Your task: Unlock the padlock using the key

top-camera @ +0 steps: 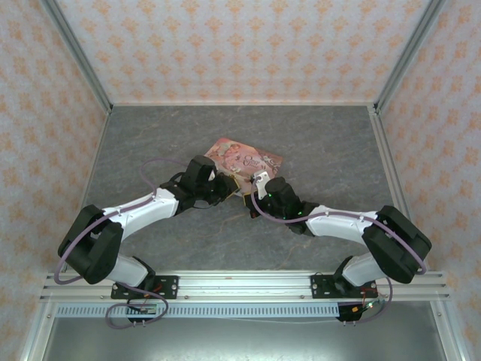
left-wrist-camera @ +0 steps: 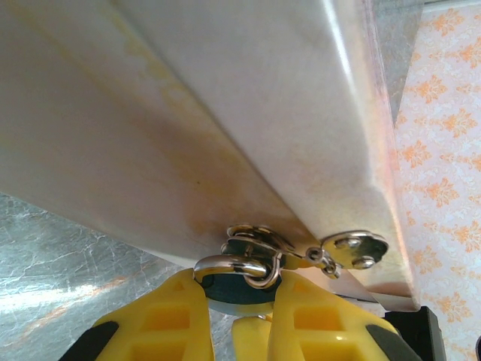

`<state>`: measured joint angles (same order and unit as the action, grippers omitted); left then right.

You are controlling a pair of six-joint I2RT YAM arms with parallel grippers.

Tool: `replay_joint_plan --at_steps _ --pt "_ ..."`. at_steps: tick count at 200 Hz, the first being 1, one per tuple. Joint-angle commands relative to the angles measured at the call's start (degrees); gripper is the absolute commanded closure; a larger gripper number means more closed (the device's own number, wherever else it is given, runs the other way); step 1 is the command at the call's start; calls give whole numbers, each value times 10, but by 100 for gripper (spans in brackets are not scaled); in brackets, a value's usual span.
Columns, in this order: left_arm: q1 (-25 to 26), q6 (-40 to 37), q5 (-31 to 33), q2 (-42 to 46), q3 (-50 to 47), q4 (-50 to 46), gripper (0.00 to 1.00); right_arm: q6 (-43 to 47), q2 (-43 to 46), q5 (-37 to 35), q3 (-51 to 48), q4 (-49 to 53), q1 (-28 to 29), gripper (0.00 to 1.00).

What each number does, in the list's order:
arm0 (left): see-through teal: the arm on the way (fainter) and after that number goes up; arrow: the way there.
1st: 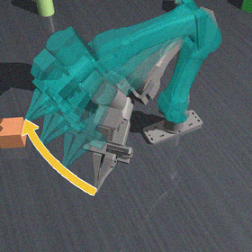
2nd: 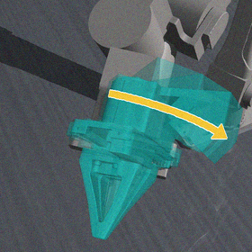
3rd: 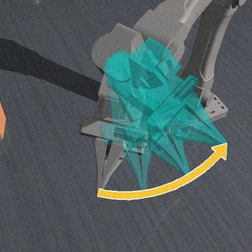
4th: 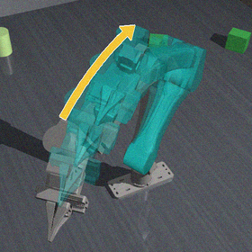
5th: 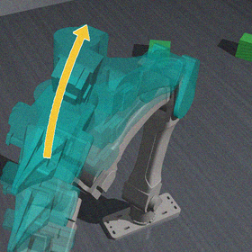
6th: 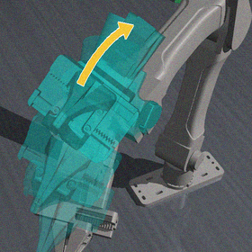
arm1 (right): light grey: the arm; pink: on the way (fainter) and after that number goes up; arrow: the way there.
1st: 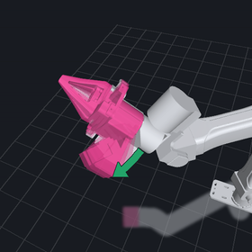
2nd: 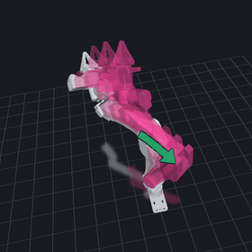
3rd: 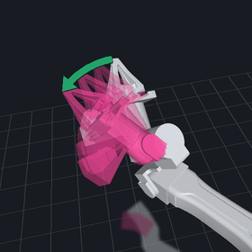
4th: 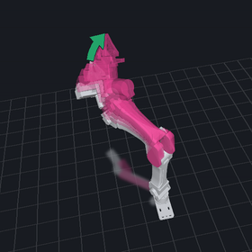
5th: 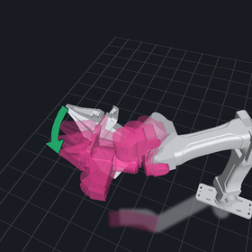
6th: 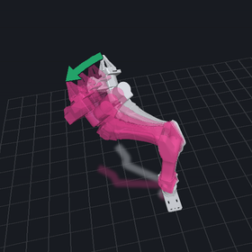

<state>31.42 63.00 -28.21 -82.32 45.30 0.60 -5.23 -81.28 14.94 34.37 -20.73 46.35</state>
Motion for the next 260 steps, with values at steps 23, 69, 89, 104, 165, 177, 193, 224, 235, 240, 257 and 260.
replay_joint_plan --at_steps 23,69,89,104,165,177,193,224,235,240,257,260 --pt "3 -4 -19 3 24 7 89 -2 9 -7 0 -50 2 100" --pt "3 -5 -23 3 23 4 89 -13 14 1 -11 -91 2 100" --pt "4 -5 -29 1 23 5 89 -15 15 1 -16 -106 1 100" --pt "3 -7 -32 0 25 5 89 -16 16 4 -17 -115 -1 100" --pt "3 -9 -34 -4 20 5 89 -21 35 37 -23 -131 -24 100" --pt "3 -8 -35 -4 20 7 89 -16 34 43 -18 -118 -27 100" --pt "3 -4 -34 -2 18 11 89 -14 28 48 -14 -112 -27 100" --pt "3 6 -33 -2 13 23 89 -25 3 62 -14 -123 -27 100" --pt "3 11 -33 -2 11 30 89 -30 -6 64 -15 -134 -27 100" --pt "3 13 -33 -1 10 32 89 -33 -9 64 -16 -138 -27 100" --pt "4 18 -34 0 9 37 89 -41 -20 69 -16 -155 -27 100" --pt "4 19 -34 -1 9 39 89 -43 -22 70 -16 -158 -27 100"
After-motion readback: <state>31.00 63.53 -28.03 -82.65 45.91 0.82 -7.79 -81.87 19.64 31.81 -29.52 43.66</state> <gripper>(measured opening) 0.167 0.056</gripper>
